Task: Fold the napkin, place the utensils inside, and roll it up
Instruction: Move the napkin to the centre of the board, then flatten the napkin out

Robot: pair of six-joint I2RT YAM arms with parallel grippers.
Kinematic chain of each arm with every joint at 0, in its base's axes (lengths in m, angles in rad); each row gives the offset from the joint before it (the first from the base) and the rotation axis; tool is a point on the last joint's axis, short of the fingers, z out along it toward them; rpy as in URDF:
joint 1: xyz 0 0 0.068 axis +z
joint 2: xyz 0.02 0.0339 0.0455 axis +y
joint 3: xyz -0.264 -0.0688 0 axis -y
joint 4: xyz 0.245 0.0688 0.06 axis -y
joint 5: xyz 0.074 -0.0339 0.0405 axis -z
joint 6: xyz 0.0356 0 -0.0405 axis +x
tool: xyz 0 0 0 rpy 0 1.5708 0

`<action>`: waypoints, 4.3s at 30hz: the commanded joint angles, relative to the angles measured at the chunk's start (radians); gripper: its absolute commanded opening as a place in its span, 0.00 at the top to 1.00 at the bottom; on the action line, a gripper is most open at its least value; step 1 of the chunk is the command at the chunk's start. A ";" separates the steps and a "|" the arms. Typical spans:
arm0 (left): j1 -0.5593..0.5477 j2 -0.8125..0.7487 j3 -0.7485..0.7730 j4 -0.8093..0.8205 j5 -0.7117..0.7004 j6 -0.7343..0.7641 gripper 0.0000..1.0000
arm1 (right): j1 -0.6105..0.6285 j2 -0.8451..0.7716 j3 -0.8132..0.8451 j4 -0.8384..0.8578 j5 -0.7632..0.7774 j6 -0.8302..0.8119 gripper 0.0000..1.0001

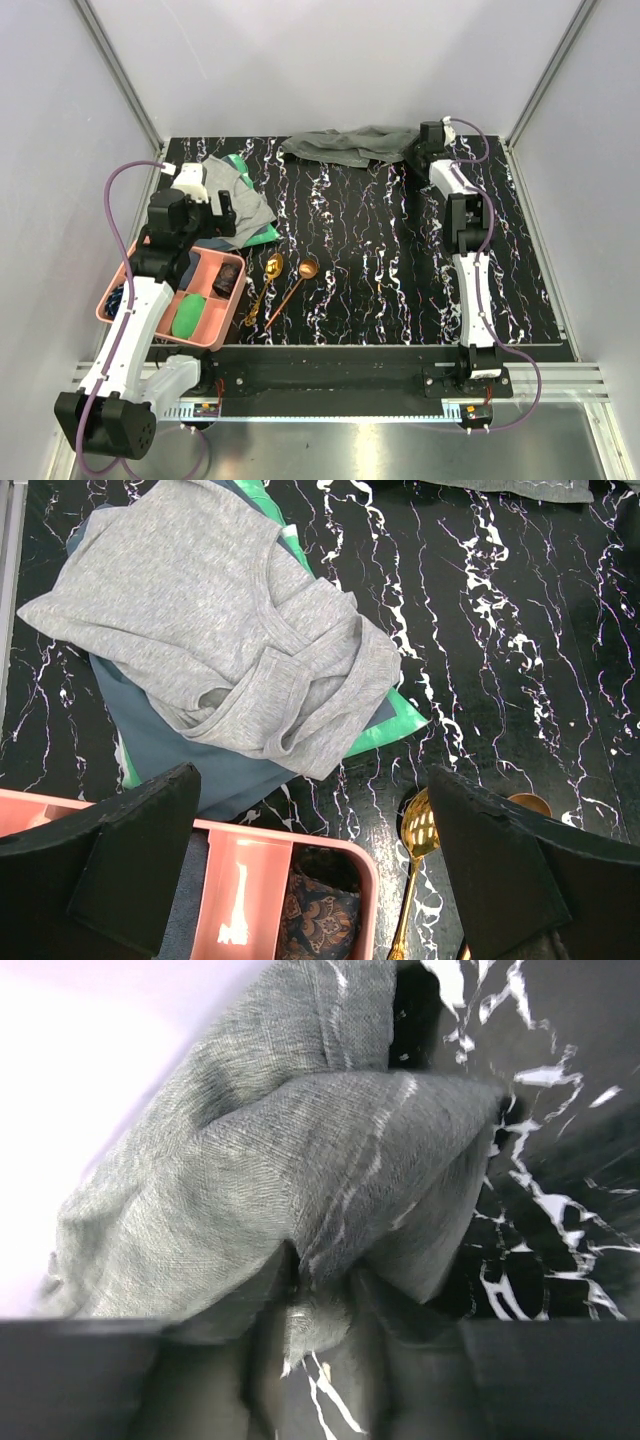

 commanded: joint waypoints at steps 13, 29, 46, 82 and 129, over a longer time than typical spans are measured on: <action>-0.057 -0.038 -0.015 0.044 0.106 0.006 0.03 | -0.026 -0.498 -0.673 0.093 0.003 -0.168 1.00; -0.523 0.096 -0.015 0.132 0.027 -0.240 0.13 | -0.157 -1.319 -1.394 -0.053 0.048 -0.299 0.41; -0.849 0.834 0.352 0.408 0.054 -0.255 0.24 | -0.140 -1.373 -1.486 -0.113 0.004 -0.297 0.36; -0.722 0.468 0.013 0.338 -0.108 -0.244 0.32 | 0.392 -1.007 -1.362 -0.141 -0.349 -0.148 1.00; -0.749 1.218 0.624 0.361 -0.022 0.070 0.48 | 0.058 -1.065 -1.348 -0.211 -0.242 -0.289 0.99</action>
